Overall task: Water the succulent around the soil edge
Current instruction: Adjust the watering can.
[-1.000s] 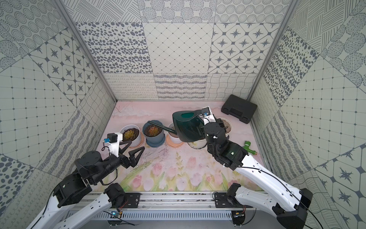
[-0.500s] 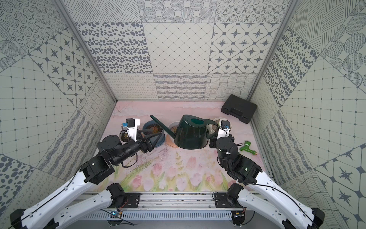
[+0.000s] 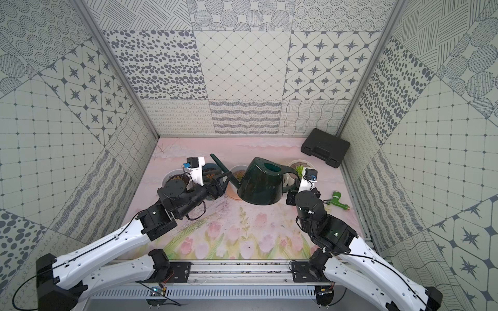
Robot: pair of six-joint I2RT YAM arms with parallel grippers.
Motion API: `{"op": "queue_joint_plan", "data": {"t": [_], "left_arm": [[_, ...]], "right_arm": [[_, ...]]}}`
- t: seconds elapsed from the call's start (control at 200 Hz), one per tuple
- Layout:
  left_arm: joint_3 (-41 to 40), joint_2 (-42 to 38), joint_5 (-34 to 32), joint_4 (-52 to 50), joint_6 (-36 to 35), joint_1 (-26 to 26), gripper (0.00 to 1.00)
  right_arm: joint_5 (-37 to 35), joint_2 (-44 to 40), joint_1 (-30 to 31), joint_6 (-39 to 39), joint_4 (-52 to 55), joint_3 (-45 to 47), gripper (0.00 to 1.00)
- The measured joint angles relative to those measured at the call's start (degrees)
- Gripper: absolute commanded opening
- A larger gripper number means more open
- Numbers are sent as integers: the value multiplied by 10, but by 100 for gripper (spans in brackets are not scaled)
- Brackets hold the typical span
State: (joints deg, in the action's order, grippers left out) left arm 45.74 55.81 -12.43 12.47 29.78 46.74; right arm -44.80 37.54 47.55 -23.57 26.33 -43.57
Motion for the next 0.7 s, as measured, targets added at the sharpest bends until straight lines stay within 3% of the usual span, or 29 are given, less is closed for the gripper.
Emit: {"op": "queue_joint_plan", "data": {"t": [0.35, 0.51, 0.66, 0.7], "left_arm": [[4, 71, -13, 73, 27, 0, 45], [4, 87, -28, 96, 30, 0, 29], [3, 90, -40, 105, 25, -7, 0], [2, 89, -38, 105, 24, -9, 0]], "right_arm": [[7, -1, 16, -2, -3, 28, 0], [13, -1, 32, 14, -32, 44, 0], [1, -23, 53, 35, -53, 58, 0], [-1, -30, 59, 42, -59, 62, 0]]}}
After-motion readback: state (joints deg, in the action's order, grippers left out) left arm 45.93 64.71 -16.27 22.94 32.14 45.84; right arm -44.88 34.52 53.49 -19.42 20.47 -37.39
